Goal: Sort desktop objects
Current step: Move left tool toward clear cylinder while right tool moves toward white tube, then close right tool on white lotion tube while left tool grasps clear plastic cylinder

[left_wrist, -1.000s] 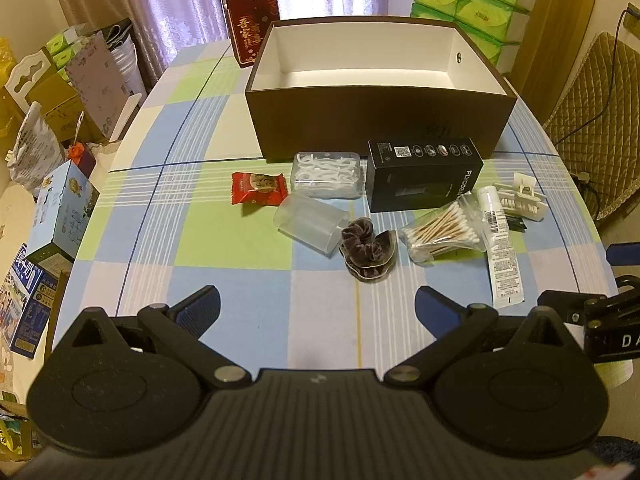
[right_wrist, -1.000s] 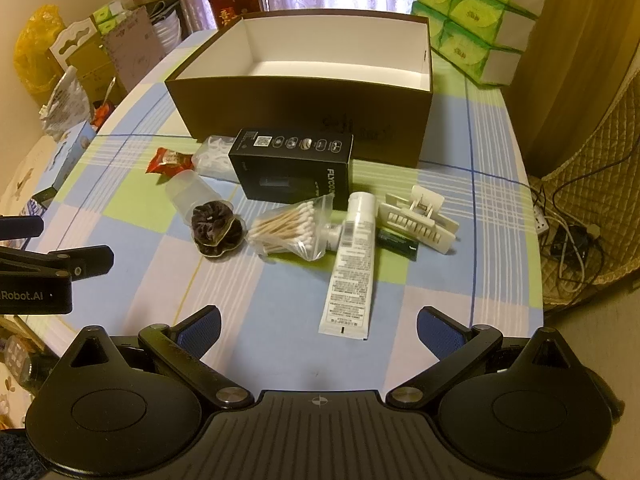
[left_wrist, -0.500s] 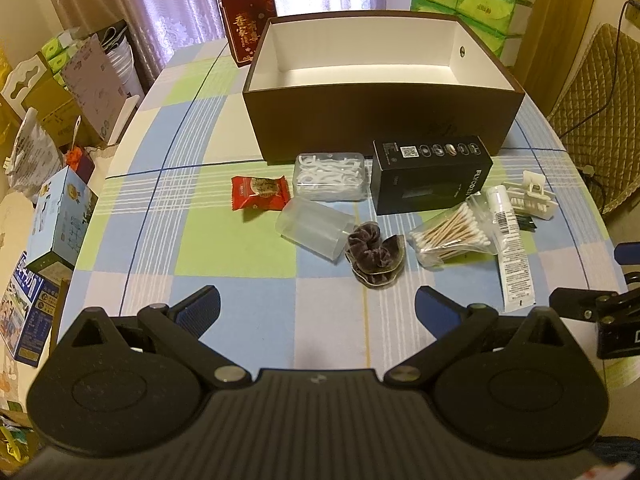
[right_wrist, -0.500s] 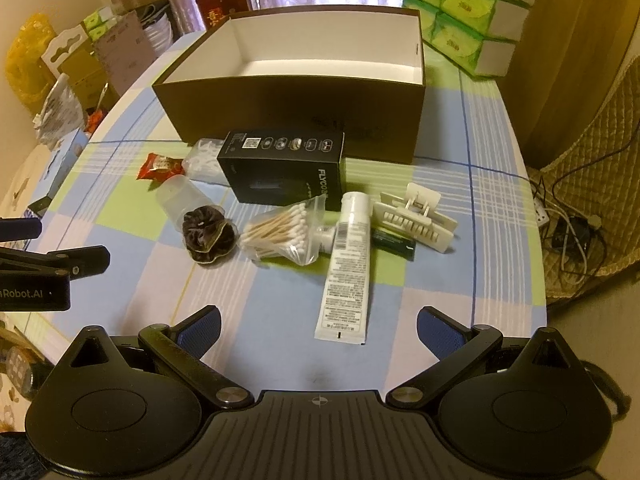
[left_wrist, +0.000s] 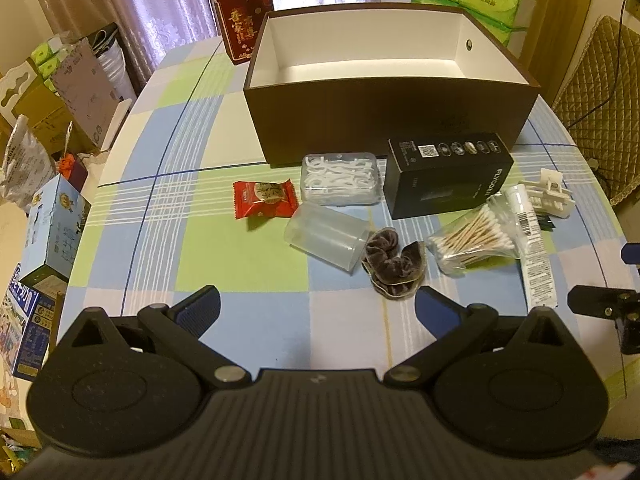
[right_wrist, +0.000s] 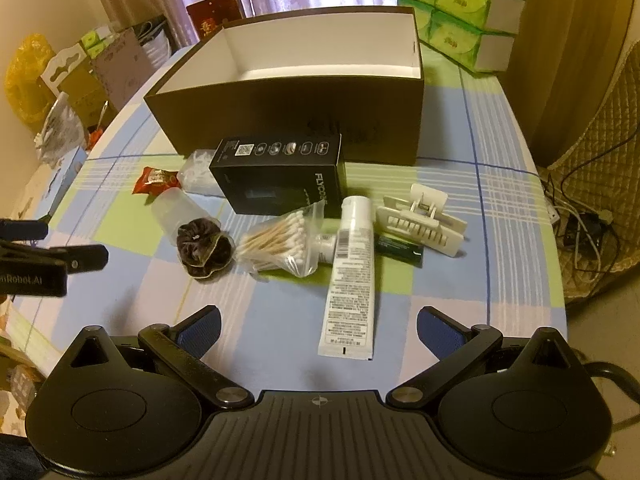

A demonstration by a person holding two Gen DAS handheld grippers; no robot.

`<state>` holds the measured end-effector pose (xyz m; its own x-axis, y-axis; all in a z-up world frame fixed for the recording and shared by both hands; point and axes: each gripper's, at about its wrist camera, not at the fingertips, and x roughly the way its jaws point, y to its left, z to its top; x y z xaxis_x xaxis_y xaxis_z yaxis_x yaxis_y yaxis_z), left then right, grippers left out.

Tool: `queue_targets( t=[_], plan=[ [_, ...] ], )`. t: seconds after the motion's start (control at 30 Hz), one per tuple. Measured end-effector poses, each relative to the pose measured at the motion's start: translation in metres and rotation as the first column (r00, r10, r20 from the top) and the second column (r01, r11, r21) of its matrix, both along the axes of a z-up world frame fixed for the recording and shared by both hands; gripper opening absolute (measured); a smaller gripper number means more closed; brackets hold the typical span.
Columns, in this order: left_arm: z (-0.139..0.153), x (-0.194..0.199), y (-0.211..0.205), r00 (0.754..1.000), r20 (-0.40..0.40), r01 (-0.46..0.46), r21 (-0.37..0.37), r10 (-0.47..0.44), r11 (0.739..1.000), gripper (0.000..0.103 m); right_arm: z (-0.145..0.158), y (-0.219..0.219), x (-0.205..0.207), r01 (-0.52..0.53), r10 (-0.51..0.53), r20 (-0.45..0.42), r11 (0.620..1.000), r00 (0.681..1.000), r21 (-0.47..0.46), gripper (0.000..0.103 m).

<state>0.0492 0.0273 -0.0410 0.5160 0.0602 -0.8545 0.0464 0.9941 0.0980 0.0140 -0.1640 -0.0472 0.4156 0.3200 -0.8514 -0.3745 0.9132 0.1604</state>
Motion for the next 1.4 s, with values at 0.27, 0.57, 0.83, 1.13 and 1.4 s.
queue_targets(
  t=[0.27, 0.57, 0.83, 1.13, 1.4],
  plan=[
    [-0.011, 0.012, 0.014, 1.000, 0.019, 0.018, 0.010, -0.018, 1.000, 0.102, -0.024, -0.004, 0.002, 0.013, -0.013, 0.045, 1.000, 0.999, -0.008, 0.101],
    [-0.033, 0.026, 0.026, 0.998, 0.044, 0.042, 0.026, -0.044, 0.999, 0.101, -0.051, -0.006, 0.011, 0.024, -0.023, 0.047, 0.999, 0.999, -0.022, 0.075],
    [-0.052, 0.041, 0.034, 0.997, 0.055, 0.060, 0.024, -0.061, 0.998, 0.098, -0.069, -0.005, 0.022, 0.043, -0.043, 0.027, 0.999, 0.999, -0.010, 0.056],
    [-0.062, 0.054, 0.039, 0.991, 0.065, 0.116, 0.008, -0.116, 0.993, 0.097, -0.081, 0.003, 0.037, 0.049, -0.048, 0.052, 0.999, 0.998, -0.023, 0.052],
    [-0.067, 0.064, 0.039, 0.987, 0.058, 0.153, -0.012, -0.152, 0.988, 0.095, -0.085, 0.008, 0.038, 0.018, -0.015, 0.074, 0.999, 0.997, -0.045, 0.037]
  ],
)
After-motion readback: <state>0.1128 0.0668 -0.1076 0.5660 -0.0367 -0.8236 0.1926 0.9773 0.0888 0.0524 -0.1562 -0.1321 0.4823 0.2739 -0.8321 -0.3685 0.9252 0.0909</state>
